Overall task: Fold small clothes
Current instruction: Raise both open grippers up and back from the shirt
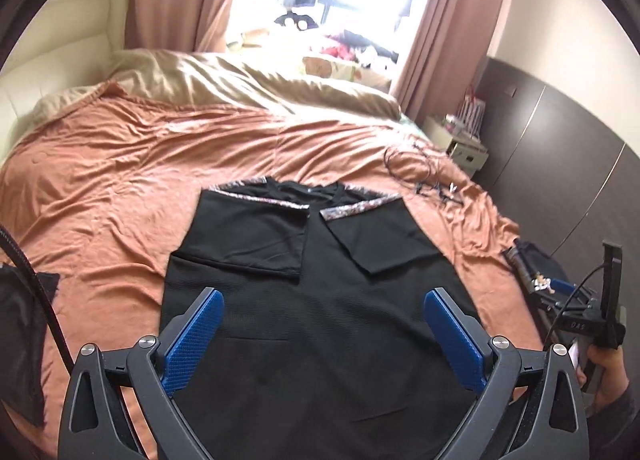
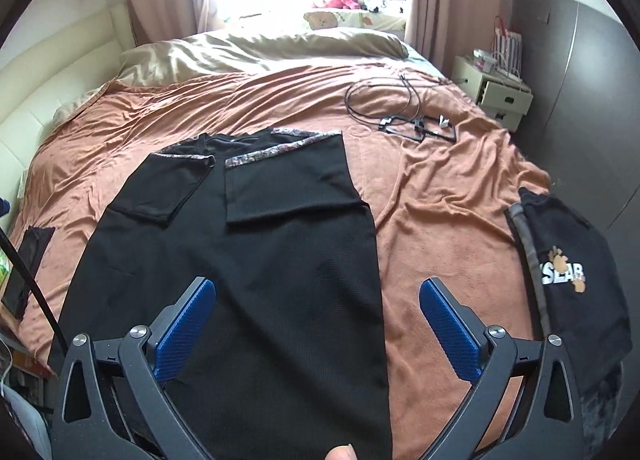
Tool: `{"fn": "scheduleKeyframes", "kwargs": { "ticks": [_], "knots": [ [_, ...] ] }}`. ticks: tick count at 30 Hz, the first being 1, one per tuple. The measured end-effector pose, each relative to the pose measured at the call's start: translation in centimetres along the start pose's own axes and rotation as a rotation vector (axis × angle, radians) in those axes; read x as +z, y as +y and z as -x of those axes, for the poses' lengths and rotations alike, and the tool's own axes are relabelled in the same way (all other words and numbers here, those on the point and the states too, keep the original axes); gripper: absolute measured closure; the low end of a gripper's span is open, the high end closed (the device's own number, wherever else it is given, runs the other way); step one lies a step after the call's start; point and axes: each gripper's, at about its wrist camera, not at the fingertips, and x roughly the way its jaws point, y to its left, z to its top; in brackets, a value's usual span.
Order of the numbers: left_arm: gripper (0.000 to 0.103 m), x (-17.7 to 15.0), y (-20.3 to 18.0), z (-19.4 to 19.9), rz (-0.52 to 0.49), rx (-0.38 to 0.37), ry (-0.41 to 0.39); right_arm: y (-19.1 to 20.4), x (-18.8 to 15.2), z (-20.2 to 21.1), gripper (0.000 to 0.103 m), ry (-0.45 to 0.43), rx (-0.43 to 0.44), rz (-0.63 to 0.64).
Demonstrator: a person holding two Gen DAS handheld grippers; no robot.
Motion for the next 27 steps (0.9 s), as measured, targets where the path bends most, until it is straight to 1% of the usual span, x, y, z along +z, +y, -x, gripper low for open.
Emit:
{"fn": "scheduleKeyframes", "kwargs": {
  "ticks": [3, 5, 10, 13, 15, 17, 21, 23, 25, 27],
  "knots": [
    [0.002, -0.9, 0.3, 2.2, 0.029, 0.006, -0.012, 0.9, -1.4, 2.5, 0.001, -0.046, -0.027, 0.035],
    [0.002, -1.5, 0.5, 3.6, 0.041, 0.007, -0.033, 1.5, -2.5, 4.1, 0.001, -0.074, -0.031, 0.051],
    [0.002, -3.5, 1.0, 7.6, 0.065, -0.001, -0.093, 1.5, -5.2, 7.2, 0.001, -0.105, 0.002, 0.05],
    [0.002, -5.0, 1.3, 9.7, 0.062, 0.031, -0.128, 1.6, -7.1, 9.1, 0.001, -0.139, -0.035, 0.069],
    [0.002, -6.0, 1.5, 10.7, 0.057, 0.047, -0.14, 1.6, -8.2, 9.8, 0.001, -0.156, -0.036, 0.071],
    [0.002, -7.1, 1.8, 11.6, 0.058, 0.059, -0.146, 1.5, -9.4, 10.3, 0.001, -0.155, -0.02, 0.063],
    [0.002, -9.0, 2.5, 13.0, 0.056, 0.086, -0.171, 0.6, -11.5, 11.2, 0.001, -0.16, 0.008, 0.013],
    [0.002, -10.1, 2.9, 13.6, 0.049, 0.102, -0.177, 0.3, -12.4, 11.7, 0.001, -0.181, 0.004, 0.0],
    [0.002, -11.1, 3.5, 13.9, 0.051, 0.109, -0.171, 0.1, -13.5, 12.3, 0.001, -0.208, -0.022, 0.008],
    [0.002, -12.0, 4.0, 14.2, 0.06, 0.119, -0.161, 0.2, -14.6, 12.4, 0.001, -0.221, -0.016, 0.021]
  ]
}}
